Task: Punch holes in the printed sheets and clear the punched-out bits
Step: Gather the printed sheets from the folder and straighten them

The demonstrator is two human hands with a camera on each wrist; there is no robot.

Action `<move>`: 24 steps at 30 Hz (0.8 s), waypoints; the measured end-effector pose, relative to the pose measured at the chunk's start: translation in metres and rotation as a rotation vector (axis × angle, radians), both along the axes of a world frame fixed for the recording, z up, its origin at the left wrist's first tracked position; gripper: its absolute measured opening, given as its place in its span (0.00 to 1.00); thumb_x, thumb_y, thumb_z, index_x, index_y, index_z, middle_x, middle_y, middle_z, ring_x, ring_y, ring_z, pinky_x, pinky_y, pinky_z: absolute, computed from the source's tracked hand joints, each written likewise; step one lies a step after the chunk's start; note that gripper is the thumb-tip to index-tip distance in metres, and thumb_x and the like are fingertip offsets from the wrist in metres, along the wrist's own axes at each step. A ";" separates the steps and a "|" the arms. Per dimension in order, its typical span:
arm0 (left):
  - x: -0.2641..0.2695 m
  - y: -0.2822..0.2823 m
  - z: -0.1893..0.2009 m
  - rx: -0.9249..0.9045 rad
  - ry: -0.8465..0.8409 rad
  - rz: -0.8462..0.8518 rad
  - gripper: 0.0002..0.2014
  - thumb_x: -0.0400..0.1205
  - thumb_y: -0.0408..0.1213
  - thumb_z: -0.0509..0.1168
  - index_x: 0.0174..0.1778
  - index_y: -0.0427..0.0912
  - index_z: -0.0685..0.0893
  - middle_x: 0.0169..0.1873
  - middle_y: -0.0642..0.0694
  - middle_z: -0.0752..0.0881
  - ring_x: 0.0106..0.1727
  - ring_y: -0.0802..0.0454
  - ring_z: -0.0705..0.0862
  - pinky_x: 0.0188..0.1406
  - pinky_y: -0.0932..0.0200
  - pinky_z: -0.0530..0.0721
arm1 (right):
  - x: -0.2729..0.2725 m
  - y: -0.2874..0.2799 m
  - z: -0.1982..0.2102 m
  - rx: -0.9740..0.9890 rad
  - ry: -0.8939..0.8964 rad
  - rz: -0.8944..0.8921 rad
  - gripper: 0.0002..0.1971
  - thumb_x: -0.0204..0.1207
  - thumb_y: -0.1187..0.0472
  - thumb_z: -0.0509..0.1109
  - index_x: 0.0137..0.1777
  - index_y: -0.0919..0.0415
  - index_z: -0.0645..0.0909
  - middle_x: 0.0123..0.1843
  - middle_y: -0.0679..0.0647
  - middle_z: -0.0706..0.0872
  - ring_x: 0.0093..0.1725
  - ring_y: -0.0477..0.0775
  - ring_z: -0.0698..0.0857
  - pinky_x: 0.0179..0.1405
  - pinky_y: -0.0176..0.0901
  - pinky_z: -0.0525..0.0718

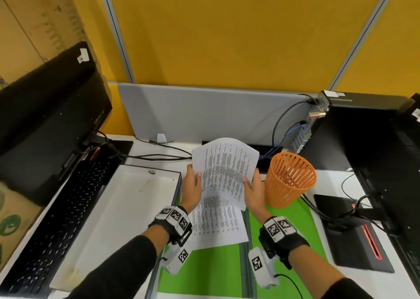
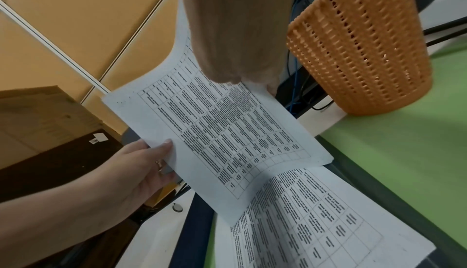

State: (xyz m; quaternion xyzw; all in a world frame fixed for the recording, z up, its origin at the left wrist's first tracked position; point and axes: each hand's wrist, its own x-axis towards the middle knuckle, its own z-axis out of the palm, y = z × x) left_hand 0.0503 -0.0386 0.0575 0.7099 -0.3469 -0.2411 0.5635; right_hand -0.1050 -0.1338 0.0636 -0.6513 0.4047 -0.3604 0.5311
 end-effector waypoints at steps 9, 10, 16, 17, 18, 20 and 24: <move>0.012 -0.009 0.002 -0.065 0.009 -0.013 0.13 0.88 0.31 0.51 0.69 0.43 0.68 0.56 0.56 0.82 0.58 0.60 0.84 0.57 0.59 0.85 | -0.002 -0.014 0.002 -0.036 -0.018 0.004 0.18 0.83 0.69 0.55 0.71 0.59 0.68 0.63 0.49 0.80 0.59 0.45 0.81 0.51 0.35 0.82; 0.012 -0.008 -0.002 -0.043 0.011 -0.020 0.11 0.88 0.31 0.52 0.65 0.43 0.69 0.56 0.54 0.83 0.58 0.56 0.84 0.57 0.56 0.85 | -0.002 -0.014 -0.002 -0.026 -0.007 0.007 0.18 0.83 0.69 0.55 0.71 0.60 0.68 0.63 0.50 0.80 0.60 0.46 0.80 0.52 0.36 0.82; 0.003 0.007 -0.020 -0.004 0.090 -0.014 0.14 0.85 0.29 0.58 0.66 0.40 0.70 0.60 0.48 0.79 0.63 0.51 0.80 0.63 0.56 0.79 | -0.012 -0.012 -0.034 -0.044 0.120 -0.017 0.14 0.81 0.73 0.56 0.63 0.63 0.74 0.58 0.52 0.82 0.59 0.51 0.82 0.55 0.46 0.83; 0.003 0.008 -0.019 -0.013 0.124 -0.027 0.16 0.84 0.28 0.60 0.67 0.42 0.70 0.61 0.49 0.80 0.63 0.53 0.80 0.63 0.57 0.79 | -0.014 -0.014 -0.036 -0.048 0.126 -0.012 0.14 0.81 0.73 0.56 0.63 0.62 0.75 0.58 0.53 0.84 0.58 0.50 0.83 0.55 0.46 0.84; 0.003 0.009 -0.018 -0.007 0.143 -0.041 0.17 0.84 0.29 0.61 0.68 0.43 0.70 0.61 0.49 0.80 0.63 0.53 0.80 0.63 0.58 0.79 | -0.014 -0.016 -0.037 -0.048 0.131 -0.009 0.14 0.81 0.73 0.57 0.62 0.62 0.76 0.58 0.53 0.85 0.58 0.50 0.83 0.56 0.46 0.83; 0.009 0.007 -0.016 0.004 0.112 -0.050 0.18 0.85 0.31 0.60 0.71 0.41 0.71 0.63 0.49 0.80 0.64 0.54 0.79 0.66 0.57 0.78 | -0.012 -0.021 -0.033 -0.049 0.128 0.000 0.14 0.80 0.74 0.58 0.59 0.60 0.77 0.55 0.51 0.85 0.55 0.42 0.84 0.57 0.40 0.82; 0.027 0.004 -0.008 -0.013 0.023 -0.003 0.14 0.87 0.36 0.57 0.69 0.45 0.75 0.58 0.50 0.86 0.58 0.55 0.85 0.61 0.50 0.84 | -0.004 -0.030 -0.029 -0.013 0.140 0.048 0.12 0.79 0.74 0.60 0.58 0.63 0.77 0.49 0.46 0.84 0.47 0.35 0.84 0.41 0.22 0.81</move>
